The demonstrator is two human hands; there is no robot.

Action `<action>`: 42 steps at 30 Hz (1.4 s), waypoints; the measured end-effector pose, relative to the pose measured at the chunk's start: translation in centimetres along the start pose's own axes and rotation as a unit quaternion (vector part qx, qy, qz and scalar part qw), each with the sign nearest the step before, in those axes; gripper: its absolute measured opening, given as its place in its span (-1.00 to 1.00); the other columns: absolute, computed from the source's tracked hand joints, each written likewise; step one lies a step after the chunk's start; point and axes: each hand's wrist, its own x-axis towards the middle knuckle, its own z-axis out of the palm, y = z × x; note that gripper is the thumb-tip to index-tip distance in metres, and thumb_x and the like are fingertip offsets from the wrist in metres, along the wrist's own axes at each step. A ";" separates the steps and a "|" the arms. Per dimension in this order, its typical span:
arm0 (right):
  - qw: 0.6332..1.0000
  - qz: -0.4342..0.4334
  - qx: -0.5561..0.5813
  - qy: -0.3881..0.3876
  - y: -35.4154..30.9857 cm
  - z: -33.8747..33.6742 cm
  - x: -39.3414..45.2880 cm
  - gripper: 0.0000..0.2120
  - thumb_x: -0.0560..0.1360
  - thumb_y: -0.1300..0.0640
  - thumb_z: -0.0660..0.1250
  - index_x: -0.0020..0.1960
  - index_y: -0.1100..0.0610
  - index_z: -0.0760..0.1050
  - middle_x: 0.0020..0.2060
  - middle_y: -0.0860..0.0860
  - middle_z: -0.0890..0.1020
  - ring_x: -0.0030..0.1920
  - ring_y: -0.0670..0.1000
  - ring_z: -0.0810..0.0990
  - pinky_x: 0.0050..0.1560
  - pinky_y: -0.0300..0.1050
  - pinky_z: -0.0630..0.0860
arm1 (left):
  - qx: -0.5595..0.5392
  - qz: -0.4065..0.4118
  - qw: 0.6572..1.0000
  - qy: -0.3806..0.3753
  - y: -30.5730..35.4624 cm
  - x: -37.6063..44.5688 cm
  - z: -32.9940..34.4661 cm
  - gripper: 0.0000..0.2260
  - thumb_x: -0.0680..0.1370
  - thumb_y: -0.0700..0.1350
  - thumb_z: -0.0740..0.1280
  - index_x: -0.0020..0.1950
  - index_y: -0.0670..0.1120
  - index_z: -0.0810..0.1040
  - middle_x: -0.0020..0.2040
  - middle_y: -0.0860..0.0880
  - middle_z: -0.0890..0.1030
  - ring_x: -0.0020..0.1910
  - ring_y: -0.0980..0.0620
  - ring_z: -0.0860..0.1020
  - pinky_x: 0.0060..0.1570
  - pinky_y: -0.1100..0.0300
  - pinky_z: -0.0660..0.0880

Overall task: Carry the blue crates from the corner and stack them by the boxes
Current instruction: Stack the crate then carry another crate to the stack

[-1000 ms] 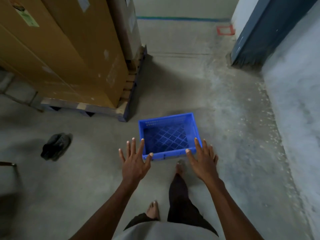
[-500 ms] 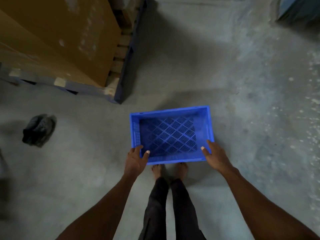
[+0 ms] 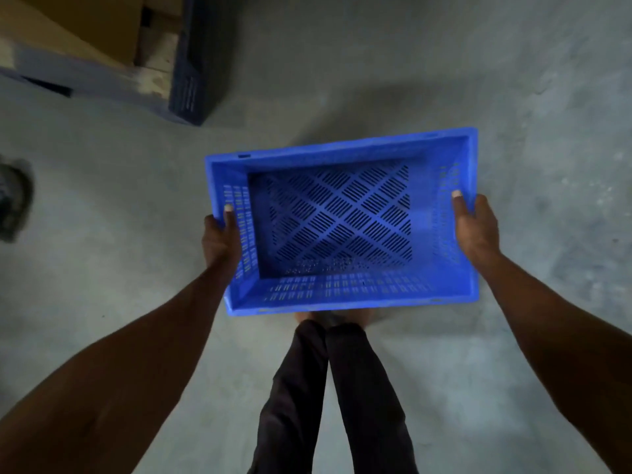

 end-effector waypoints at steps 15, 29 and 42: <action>0.961 0.135 0.238 -0.045 -2.9 -3.8 -2.6 -0.43 0.56 -0.40 0.09 -0.28 0.08 0.42 -0.63 -0.07 0.39 -0.66 -0.05 0.28 -0.61 -0.30 0.22 | -0.122 -0.059 0.983 -0.123 4.1 -1.6 -4.5 -0.48 0.61 0.33 0.17 -0.29 -0.07 0.45 -0.51 0.01 0.41 -0.63 0.05 0.35 -0.61 0.28 0.35; 0.952 0.064 0.296 -0.055 -15.8 -30.1 -23.4 -0.41 0.54 -0.41 0.13 -0.18 0.14 0.43 -0.51 0.02 0.37 -0.62 -0.04 0.26 -0.57 -0.26 0.26 | -0.142 0.109 0.966 -0.186 23.1 -20.4 -29.9 -0.47 0.60 0.34 0.19 -0.17 -0.12 0.51 -0.39 -0.07 0.42 -0.56 0.03 0.32 -0.51 0.21 0.29; 0.934 -0.023 0.357 -0.006 -17.2 -44.7 -40.2 -0.53 0.65 -0.24 0.05 -0.09 0.13 0.43 -0.44 0.06 0.35 -0.61 -0.08 0.23 -0.59 -0.27 0.21 | -0.167 0.175 0.936 -0.257 29.2 -33.5 -42.1 -0.51 0.59 0.36 0.17 -0.11 -0.07 0.48 -0.39 0.02 0.36 -0.57 0.10 0.26 -0.52 0.26 0.24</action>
